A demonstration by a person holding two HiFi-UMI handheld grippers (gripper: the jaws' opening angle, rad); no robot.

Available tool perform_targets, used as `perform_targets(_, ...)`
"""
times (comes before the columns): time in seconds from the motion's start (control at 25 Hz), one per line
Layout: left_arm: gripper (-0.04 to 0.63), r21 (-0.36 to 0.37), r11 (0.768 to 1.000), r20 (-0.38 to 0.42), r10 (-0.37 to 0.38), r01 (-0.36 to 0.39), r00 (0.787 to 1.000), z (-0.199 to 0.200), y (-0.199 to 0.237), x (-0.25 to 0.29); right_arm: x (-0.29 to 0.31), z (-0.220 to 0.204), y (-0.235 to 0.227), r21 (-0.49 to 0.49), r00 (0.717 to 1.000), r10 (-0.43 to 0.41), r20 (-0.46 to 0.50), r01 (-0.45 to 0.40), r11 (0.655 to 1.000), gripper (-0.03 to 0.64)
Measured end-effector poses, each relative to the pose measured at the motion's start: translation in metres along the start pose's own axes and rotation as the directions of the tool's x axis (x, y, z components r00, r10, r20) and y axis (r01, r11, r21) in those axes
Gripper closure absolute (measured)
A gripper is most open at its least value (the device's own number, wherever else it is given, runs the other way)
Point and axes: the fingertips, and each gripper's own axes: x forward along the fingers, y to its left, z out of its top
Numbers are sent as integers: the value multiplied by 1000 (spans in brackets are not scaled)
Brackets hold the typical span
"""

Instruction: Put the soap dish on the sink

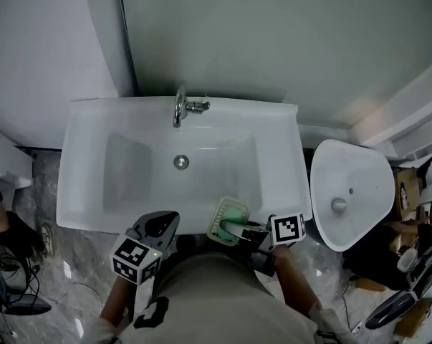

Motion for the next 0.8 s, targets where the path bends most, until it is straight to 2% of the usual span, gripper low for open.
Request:
perform_targets(0.16,577,-53,998,57,31,-28,998,11,15,-4,-1,13,-9,-11,998,-54,-17,53,999,466)
perform_targets(0.44,577,-142,986,94,101,-87,990,18,29,8,-8,61,-3,-129,999,-17,-29,13,992,466)
perform_targets(0.56,577,-179,978,109,127,-106,986,30,23,25,-23,78,-16,-106,999,-21,-33,18,994,466)
perform_targets(0.8,577,-182,978,101,125,-105,987,53,-3,76,-58,108,-47,-61,998,-15,-60,11,998,466)
